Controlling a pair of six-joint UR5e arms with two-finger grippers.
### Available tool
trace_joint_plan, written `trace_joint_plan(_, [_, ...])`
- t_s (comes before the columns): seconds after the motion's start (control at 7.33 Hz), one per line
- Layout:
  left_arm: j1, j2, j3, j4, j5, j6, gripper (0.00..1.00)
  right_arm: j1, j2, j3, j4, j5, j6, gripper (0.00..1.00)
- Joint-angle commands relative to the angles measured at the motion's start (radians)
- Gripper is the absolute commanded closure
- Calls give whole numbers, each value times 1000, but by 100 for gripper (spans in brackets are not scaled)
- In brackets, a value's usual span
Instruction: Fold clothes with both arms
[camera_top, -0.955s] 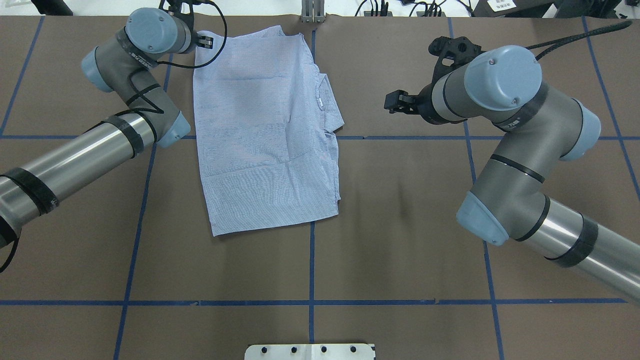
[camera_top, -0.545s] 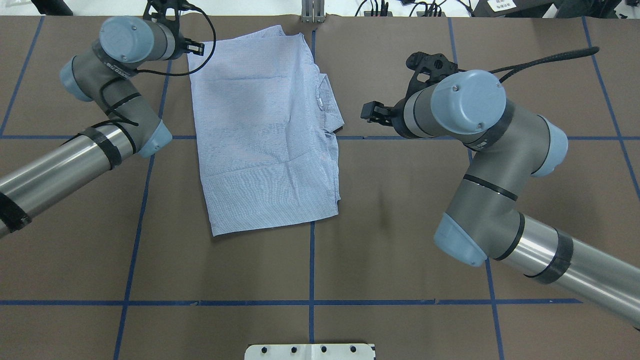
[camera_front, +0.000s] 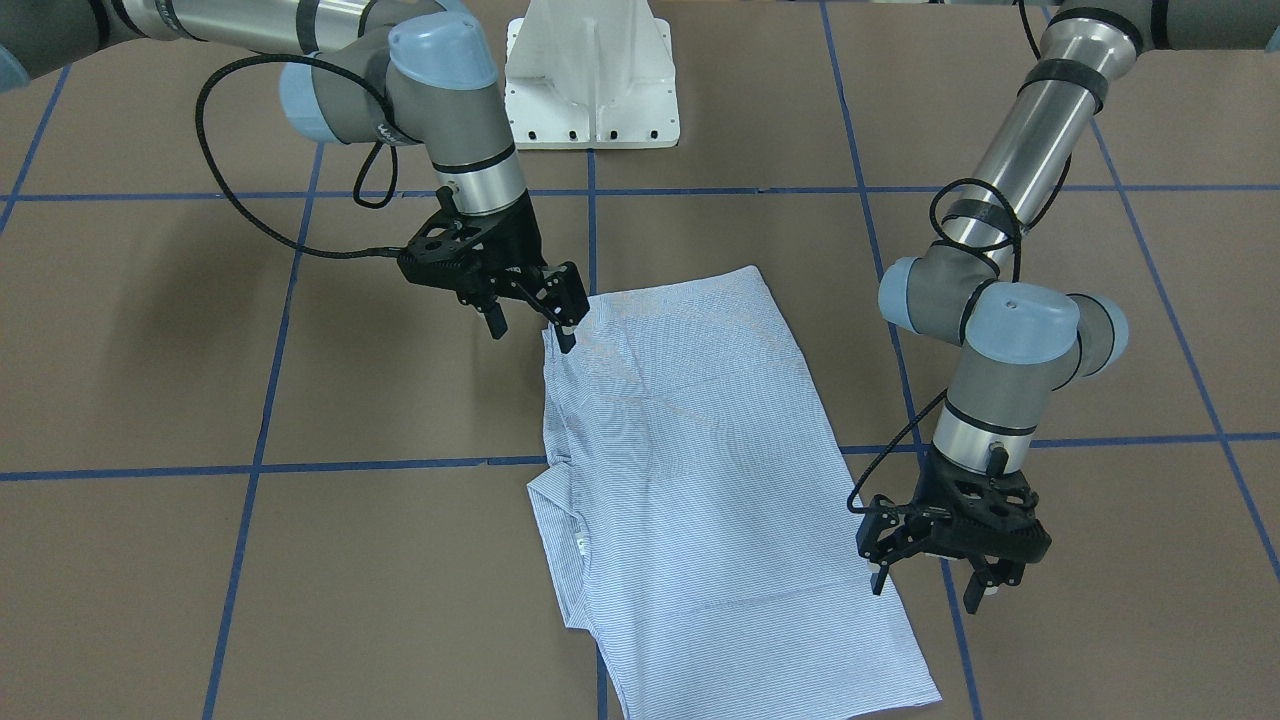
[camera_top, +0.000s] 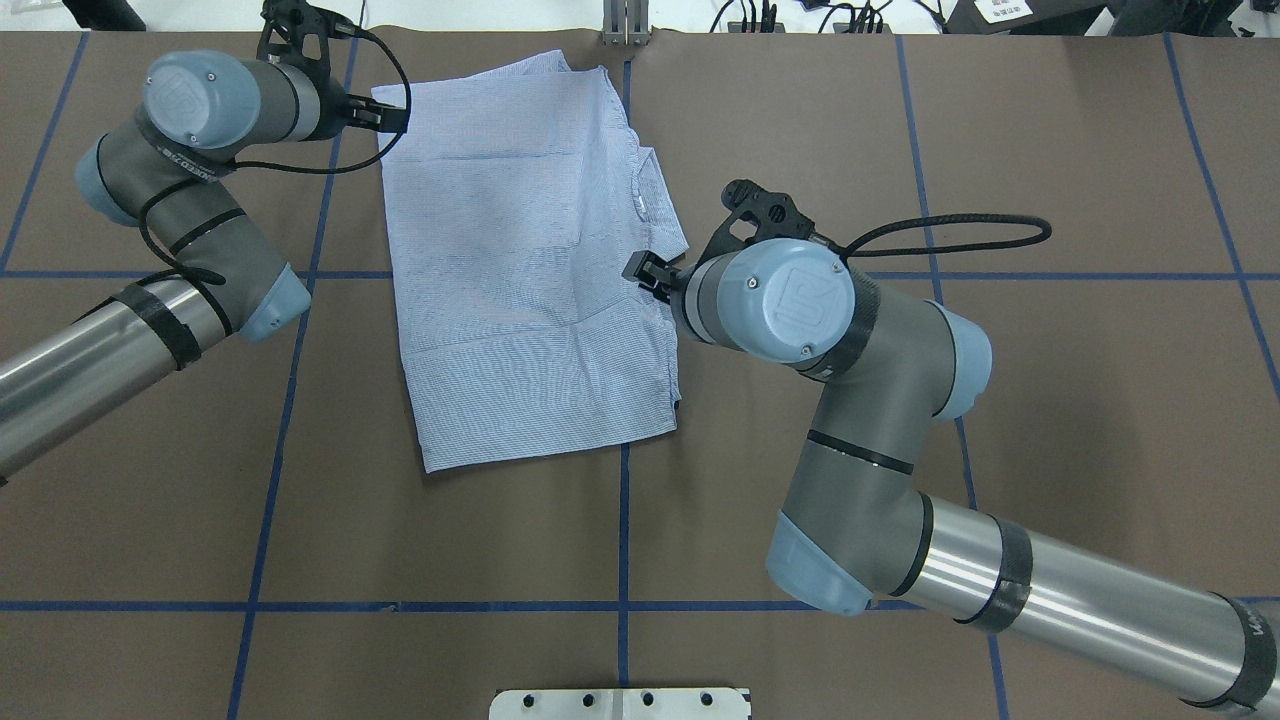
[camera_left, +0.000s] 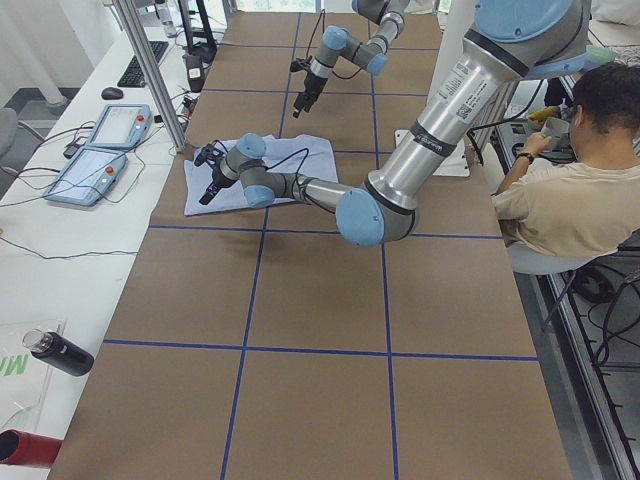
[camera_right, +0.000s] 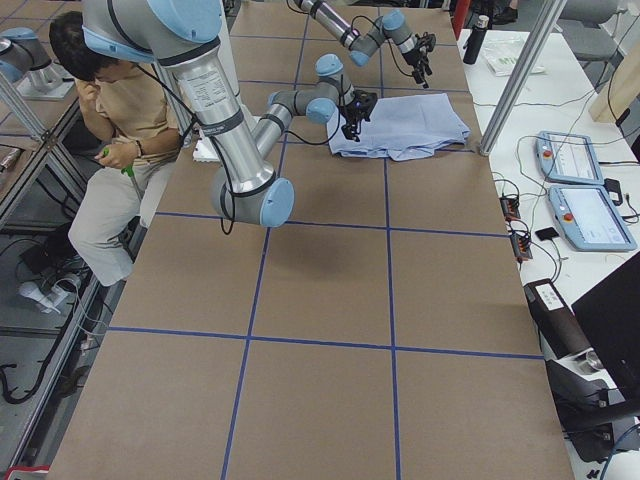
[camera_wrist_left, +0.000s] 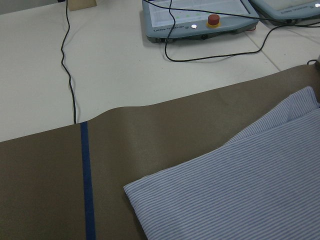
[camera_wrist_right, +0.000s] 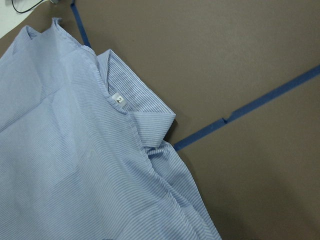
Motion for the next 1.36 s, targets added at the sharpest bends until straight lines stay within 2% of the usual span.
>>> trace_joint_plan(0.0, [4, 9, -7, -2, 1, -2, 0, -42, 3, -38, 4, -42, 137, 22])
trace_joint_plan(0.82, [4, 10, -7, -3, -1, 1, 0, -93, 0, -111, 4, -116, 194, 28])
trace_joint_plan(0.95, [4, 12, -7, -3, -1, 3, 0, -98, 3, -111, 4, -116, 196, 31])
trace_joint_plan(1.23, [4, 13, -7, -5, -1, 3, 0, -121, 15, -114, 4, -139, 206, 31])
